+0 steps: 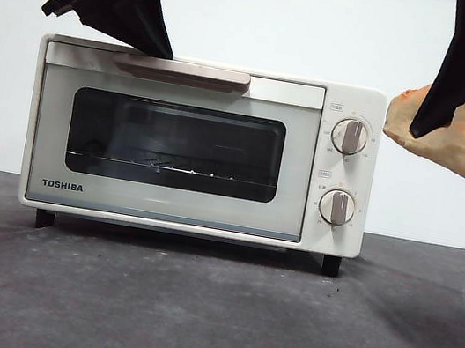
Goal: The left arm flap open the oven, the right arm pick bread and place it into oven, the left arm flap close the oven
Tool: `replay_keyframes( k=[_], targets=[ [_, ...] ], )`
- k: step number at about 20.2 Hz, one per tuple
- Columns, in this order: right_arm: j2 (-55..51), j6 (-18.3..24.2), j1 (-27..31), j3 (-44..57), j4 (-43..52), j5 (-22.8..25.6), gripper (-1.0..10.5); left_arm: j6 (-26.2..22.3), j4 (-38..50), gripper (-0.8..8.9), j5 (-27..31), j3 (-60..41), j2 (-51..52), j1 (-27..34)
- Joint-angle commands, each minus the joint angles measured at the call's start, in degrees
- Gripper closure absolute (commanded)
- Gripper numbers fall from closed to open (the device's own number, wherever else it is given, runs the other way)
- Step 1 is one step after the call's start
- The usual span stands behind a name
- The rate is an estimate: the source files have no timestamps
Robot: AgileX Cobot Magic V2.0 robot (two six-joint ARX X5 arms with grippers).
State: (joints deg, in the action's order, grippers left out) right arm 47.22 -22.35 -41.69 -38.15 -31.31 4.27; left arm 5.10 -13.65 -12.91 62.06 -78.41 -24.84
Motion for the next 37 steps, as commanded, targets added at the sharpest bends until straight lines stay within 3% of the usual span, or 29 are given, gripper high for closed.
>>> replay_keyframes(
  k=[1, 24, 31, 37],
  targets=[
    [0.1, 0.7, -0.6, -1.1, 0.3, 0.1, 7.4, -1.0, -0.6, 7.97, 0.5, 0.9, -1.5, -0.5],
    [0.1, 1.8, -0.6, -1.2, 0.5, 0.1, 7.4, -2.7, -19.7, 7.97, -1.6, 0.9, -1.4, -8.3],
    [0.1, 2.0, -0.6, -1.2, 1.8, 0.1, 7.4, -1.9, -26.9, 7.97, -2.2, 0.9, -1.4, -12.5],
    [0.2, 2.2, -0.6, -1.2, 2.1, -2.2, 7.4, 0.6, -27.2, 7.97, -1.9, 0.9, -1.3, -15.0]
  ],
)
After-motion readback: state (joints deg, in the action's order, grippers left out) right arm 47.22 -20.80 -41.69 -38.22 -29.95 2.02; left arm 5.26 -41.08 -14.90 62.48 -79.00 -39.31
